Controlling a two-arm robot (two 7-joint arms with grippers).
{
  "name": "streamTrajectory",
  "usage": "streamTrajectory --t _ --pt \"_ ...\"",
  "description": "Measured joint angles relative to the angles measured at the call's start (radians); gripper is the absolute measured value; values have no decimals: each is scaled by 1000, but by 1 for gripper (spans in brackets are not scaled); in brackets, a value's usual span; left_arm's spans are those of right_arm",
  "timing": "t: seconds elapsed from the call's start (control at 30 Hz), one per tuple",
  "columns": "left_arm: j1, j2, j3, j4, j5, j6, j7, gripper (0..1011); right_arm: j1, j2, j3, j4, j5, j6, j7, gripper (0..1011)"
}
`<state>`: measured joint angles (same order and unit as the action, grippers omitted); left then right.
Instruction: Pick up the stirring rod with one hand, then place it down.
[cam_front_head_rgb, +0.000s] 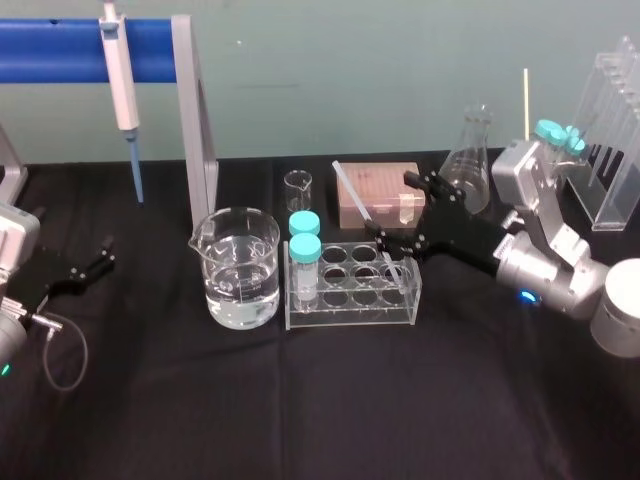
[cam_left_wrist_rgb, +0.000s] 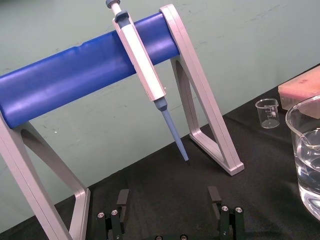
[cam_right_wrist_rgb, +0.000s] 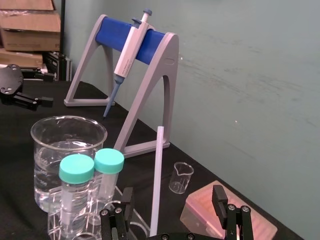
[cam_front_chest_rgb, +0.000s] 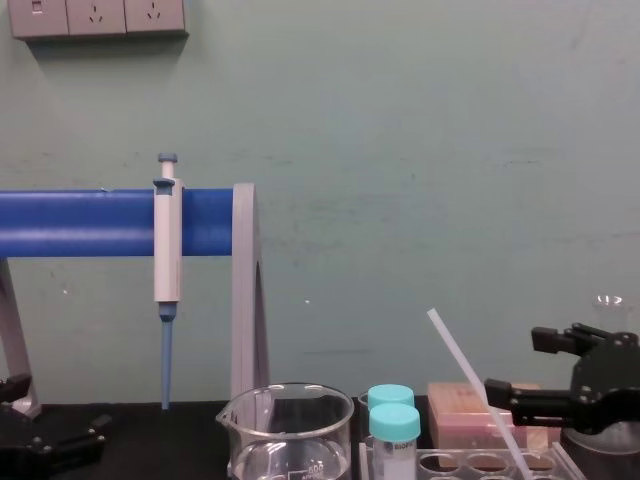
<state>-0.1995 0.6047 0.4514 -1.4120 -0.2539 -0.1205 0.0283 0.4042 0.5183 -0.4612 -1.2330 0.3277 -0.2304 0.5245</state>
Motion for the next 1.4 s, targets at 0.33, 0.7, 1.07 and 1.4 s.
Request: streamTrajectory --t 0.33,0.7,1.07,1.4 --pt "0 0 0 0 0 0 0 1000 107 -58 -11 154 -10 -39 105 1003" --pt "0 0 0 0 0 0 0 1000 205 -123 -19 315 -12 -86 219 1003" --pt "0 0 0 0 0 0 0 1000 263 -162 -16 415 -3 -128 277 1003" --pt "0 0 0 0 0 0 0 1000 292 -181 -12 461 1 -151 304 1003"
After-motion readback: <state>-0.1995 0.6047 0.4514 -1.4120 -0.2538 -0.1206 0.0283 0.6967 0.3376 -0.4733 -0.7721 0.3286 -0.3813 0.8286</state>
